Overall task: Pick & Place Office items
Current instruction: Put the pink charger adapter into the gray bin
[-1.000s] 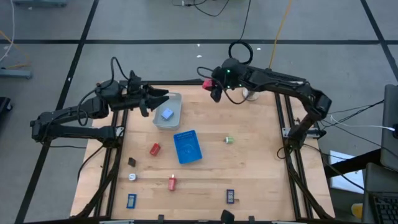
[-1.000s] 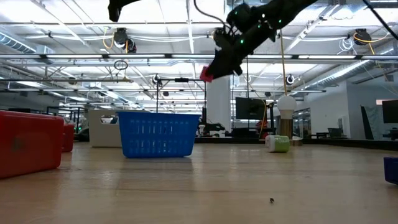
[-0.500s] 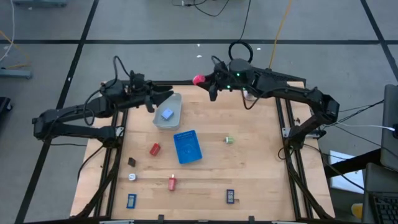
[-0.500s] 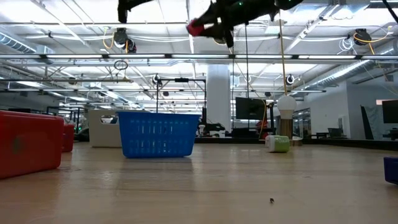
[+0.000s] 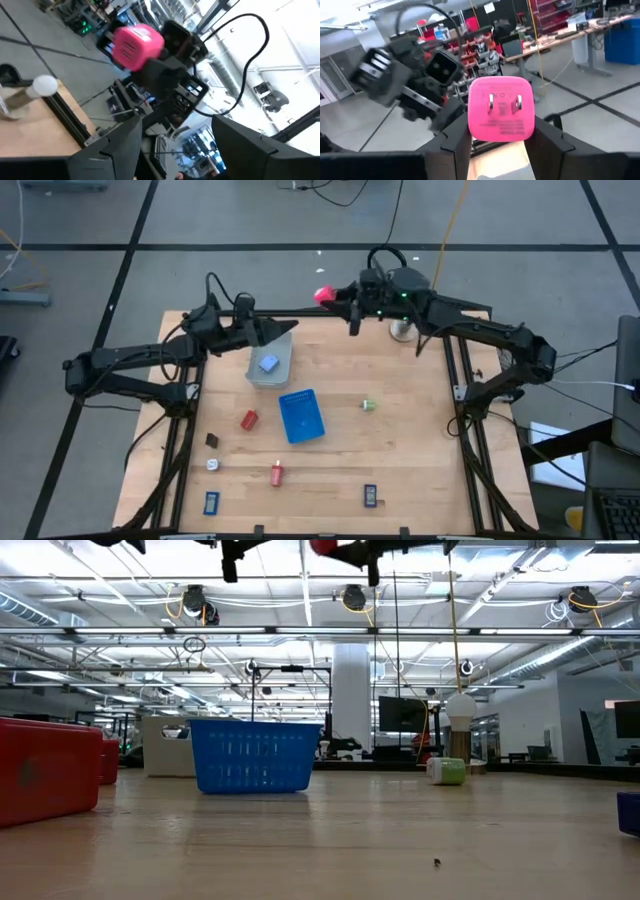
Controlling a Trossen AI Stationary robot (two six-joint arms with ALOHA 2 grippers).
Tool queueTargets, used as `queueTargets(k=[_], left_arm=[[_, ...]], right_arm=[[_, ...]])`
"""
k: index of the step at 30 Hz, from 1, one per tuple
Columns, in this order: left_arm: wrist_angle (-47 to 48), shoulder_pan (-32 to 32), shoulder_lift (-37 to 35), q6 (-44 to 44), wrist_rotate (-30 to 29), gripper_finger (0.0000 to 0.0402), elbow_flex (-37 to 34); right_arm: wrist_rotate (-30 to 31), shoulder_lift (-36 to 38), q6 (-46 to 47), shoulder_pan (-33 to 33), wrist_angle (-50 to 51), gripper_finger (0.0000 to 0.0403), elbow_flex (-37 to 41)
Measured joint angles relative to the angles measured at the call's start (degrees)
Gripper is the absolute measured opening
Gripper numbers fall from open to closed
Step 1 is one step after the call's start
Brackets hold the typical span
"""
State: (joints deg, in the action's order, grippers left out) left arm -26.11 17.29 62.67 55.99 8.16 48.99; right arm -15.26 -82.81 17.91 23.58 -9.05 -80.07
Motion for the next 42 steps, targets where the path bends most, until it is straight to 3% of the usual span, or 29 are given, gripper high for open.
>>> queueTargets(k=[6, 14, 18, 26, 34, 42], left_arm=[[-1.3, 0.5, 0.2, 0.1, -0.8, 0.0244, 0.0], [-9.4, 1.9, 4.7, 18.0, -3.0, 0.0244, 0.0], [-13.1, 3.6, 7.4, 24.7, 0.2, 0.0244, 0.0], [-29.8, 4.4, 13.8, 35.5, 1.2, 0.0244, 0.1], [-31.4, 4.3, 17.5, 41.7, 4.9, 0.0244, 0.1], [-36.2, 4.3, 17.7, 45.1, 4.8, 0.0244, 0.1]], right_arm=[[0.2, 3.9, 0.8, 0.2, 0.3, 0.0140, 0.1], [-0.2, 4.0, -6.3, -2.7, -0.6, 0.0140, 0.1], [-0.1, 4.0, -8.9, -3.2, -0.6, 0.0140, 0.1], [-0.1, 4.0, -11.8, -4.2, -1.8, 0.0140, 0.1], [-0.1, 4.0, -11.0, -4.6, -5.8, 0.0140, 0.1], [-0.1, 3.3, -11.1, -6.5, -7.0, 0.0140, 0.1]])
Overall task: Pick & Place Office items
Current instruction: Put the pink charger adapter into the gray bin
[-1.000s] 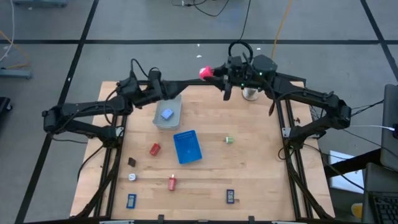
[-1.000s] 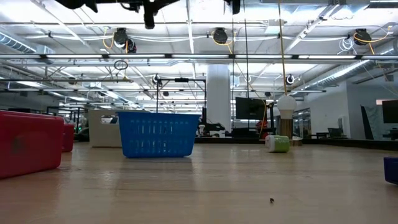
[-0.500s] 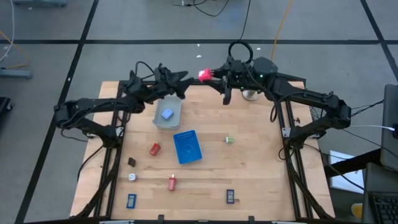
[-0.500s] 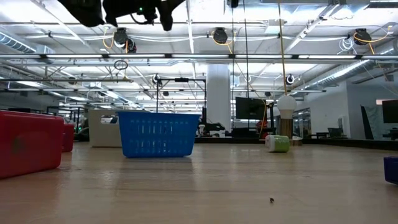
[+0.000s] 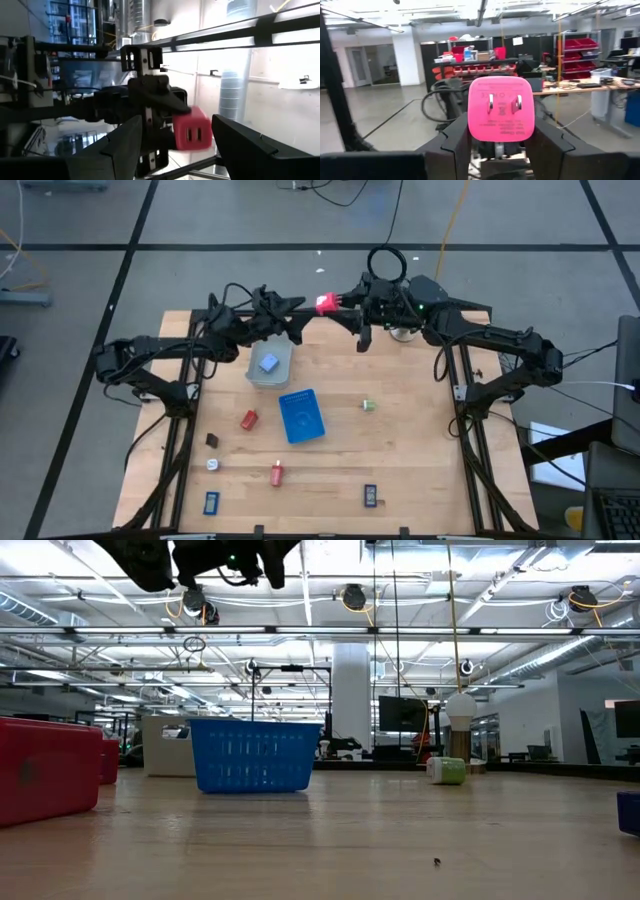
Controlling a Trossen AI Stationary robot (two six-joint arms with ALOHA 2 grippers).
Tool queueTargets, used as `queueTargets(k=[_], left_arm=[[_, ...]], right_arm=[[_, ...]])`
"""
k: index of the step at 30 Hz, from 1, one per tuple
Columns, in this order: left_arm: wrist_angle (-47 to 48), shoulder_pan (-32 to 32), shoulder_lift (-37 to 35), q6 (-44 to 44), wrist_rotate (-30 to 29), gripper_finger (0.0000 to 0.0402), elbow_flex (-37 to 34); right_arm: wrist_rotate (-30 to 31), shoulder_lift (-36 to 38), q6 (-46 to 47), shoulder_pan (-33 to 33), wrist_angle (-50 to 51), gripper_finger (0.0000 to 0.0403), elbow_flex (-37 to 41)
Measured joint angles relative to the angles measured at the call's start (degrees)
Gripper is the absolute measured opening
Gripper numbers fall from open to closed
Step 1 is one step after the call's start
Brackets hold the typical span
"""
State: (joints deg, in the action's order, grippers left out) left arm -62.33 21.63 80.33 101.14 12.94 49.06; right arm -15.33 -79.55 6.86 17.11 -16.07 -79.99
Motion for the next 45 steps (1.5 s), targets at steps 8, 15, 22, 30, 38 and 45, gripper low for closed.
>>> queueTargets(k=[8, 15, 22, 30, 38, 45], left_arm=[[-1.5, 0.0, 0.0, 1.4, 0.6, 0.0244, 0.0], [-2.3, -0.1, 0.0, 1.9, 3.1, 0.0244, 0.0], [-2.8, -0.4, 0.0, 3.1, 5.5, 0.0244, 0.0], [-5.6, -0.4, -0.2, 4.4, 7.7, 0.0244, 0.0], [-5.2, -1.5, -0.4, 3.7, 10.7, 0.0244, 0.0], [-4.9, -2.3, -0.4, 2.4, 11.5, 0.0244, 0.0]], right_arm=[[0.2, -4.5, 1.0, -2.7, -6.6, 0.0140, 0.1], [0.2, -6.6, 2.9, -3.3, -9.4, 0.0140, 0.0], [0.2, -6.6, 2.7, -3.3, -9.3, 0.0140, 0.0], [0.2, -6.6, 2.9, -3.3, -8.7, 0.0140, 0.0], [0.2, -6.6, 2.9, -3.3, -8.1, 0.0140, 0.0], [0.3, -6.6, 2.9, -3.8, -7.6, 0.0140, 0.0]])
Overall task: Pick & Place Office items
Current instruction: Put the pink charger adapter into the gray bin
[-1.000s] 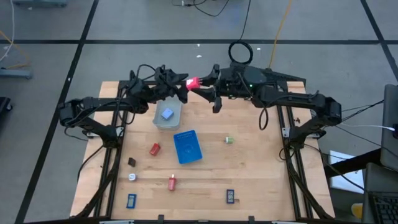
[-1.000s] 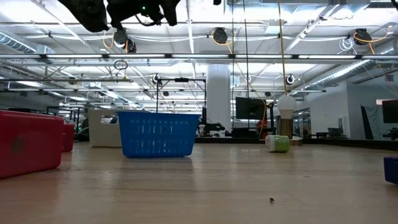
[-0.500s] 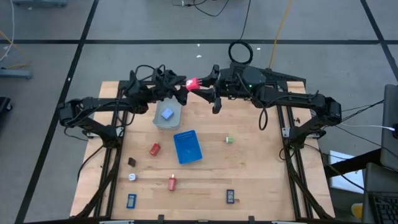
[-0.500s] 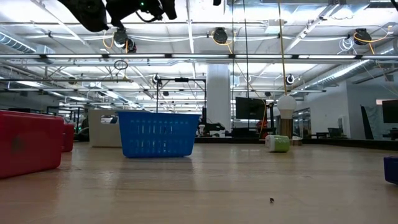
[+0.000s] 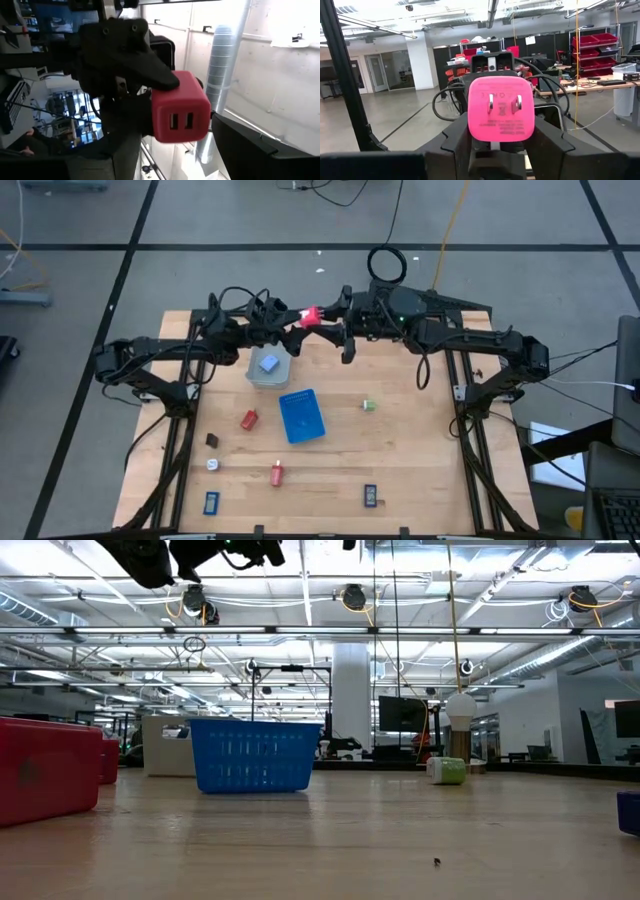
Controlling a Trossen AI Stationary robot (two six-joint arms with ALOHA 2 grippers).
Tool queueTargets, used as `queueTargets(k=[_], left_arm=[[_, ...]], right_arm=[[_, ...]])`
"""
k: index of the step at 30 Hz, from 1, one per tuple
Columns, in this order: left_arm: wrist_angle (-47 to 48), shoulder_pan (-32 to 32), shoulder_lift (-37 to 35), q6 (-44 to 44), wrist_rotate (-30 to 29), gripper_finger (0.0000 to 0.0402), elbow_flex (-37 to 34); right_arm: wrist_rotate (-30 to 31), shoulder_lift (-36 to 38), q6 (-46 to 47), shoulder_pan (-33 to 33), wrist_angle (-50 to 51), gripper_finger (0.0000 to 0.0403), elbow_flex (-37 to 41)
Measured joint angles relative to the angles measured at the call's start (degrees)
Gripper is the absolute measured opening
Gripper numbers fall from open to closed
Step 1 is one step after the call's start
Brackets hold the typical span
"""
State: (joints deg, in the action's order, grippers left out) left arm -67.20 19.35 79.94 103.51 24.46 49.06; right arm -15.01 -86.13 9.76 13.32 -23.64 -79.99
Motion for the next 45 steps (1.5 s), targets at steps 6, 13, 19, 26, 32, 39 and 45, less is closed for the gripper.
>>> queueTargets(k=[6, 13, 19, 26, 32, 39, 45], left_arm=[[0.1, 0.0, 0.0, -0.4, -0.2, 0.0244, 0.0], [0.2, 0.0, 0.0, -1.2, 0.0, 0.0244, 0.0], [0.5, -0.1, 0.0, -1.8, 1.1, 0.0236, 0.0], [0.8, -0.1, 0.0, -2.5, 1.6, 0.0149, 0.0], [0.8, -0.1, 0.0, -2.8, 2.5, 0.0149, 0.0], [0.8, -0.1, 0.0, -4.3, 3.0, 0.0149, 0.0], [0.9, -0.1, 0.0, -4.6, 3.1, 0.0149, 0.0]], right_arm=[[0.0, -0.1, 0.0, -0.8, 0.4, 0.0140, 0.0], [0.2, -1.0, 0.0, -1.4, 0.4, 0.0140, 0.0], [0.1, -1.8, 0.2, -1.5, 0.5, 0.0140, 0.0], [0.0, -1.7, -0.2, -1.4, 0.1, 0.0140, 0.0], [0.0, -1.7, -0.2, -1.4, 0.1, 0.0140, 0.0], [0.2, -1.7, 2.2, -1.4, -2.1, 0.0219, 0.0], [0.2, -1.7, 5.6, -1.4, -3.0, 0.0272, 0.0]])
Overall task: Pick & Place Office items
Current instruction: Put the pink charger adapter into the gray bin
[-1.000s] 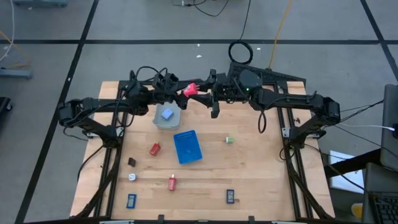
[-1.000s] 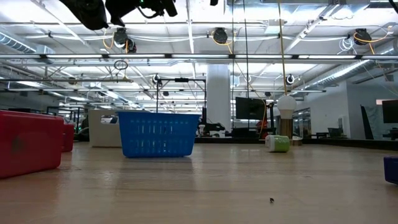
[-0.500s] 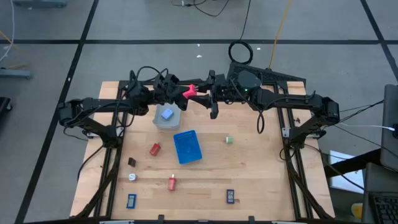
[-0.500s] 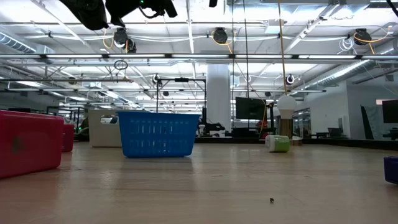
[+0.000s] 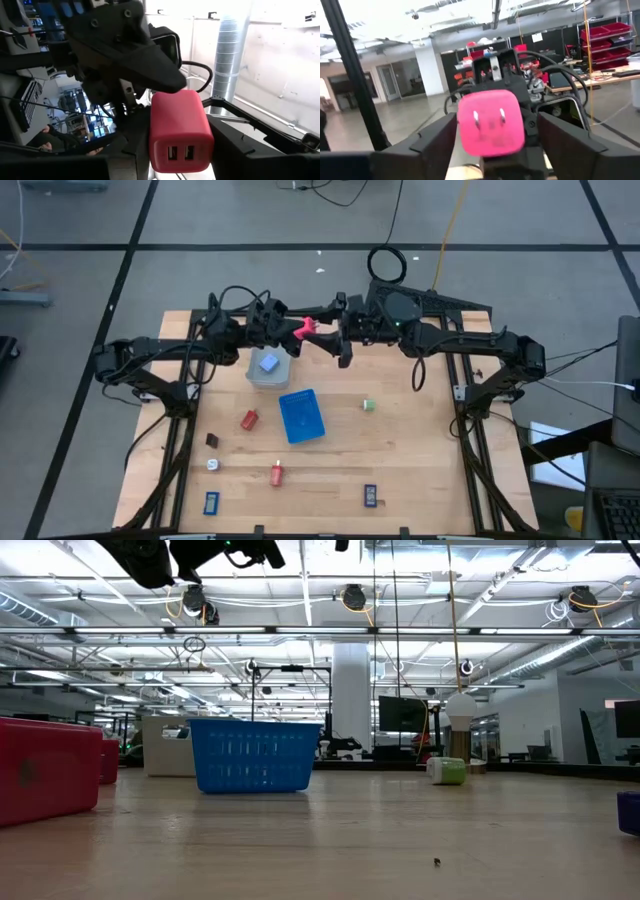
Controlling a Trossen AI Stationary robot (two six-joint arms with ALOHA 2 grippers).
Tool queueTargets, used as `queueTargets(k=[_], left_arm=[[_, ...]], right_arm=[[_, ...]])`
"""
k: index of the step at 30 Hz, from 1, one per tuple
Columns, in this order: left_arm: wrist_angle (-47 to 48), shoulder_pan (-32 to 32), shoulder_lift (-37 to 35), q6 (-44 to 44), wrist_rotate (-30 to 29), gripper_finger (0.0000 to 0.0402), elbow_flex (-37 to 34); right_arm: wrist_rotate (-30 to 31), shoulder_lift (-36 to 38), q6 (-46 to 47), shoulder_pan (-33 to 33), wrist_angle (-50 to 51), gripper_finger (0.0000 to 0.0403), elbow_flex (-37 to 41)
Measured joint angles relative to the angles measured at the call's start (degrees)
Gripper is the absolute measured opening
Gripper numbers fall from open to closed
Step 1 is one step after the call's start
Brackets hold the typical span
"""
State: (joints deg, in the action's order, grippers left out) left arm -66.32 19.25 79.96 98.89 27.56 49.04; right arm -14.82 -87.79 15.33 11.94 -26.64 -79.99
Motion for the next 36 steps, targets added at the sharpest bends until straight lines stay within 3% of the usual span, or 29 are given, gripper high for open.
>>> queueTargets(k=[9, 18, 27, 32, 36], left_arm=[[0.0, 2.4, 0.0, -2.8, 1.7, 0.0149, 0.0], [3.4, 10.9, -4.0, -11.8, 11.1, 0.0149, 0.0], [31.9, 19.6, -12.4, -32.1, 18.3, 0.0149, 0.0], [50.9, 24.1, -18.6, -42.4, 17.8, 0.0149, 0.0], [65.2, 25.9, -22.9, -48.4, 13.6, 0.0149, 0.0]], right_arm=[[0.0, 2.5, 6.3, 1.8, -8.9, 0.0289, 0.0], [2.8, 13.1, 2.7, 6.5, 7.1, 0.0290, 0.0], [9.8, 19.6, 1.3, 7.9, 21.8, 0.0290, 0.0], [10.8, 20.2, 1.3, 7.9, 23.9, 0.0290, 0.0], [11.5, 20.3, 1.3, 7.9, 25.1, 0.0290, 0.0]])
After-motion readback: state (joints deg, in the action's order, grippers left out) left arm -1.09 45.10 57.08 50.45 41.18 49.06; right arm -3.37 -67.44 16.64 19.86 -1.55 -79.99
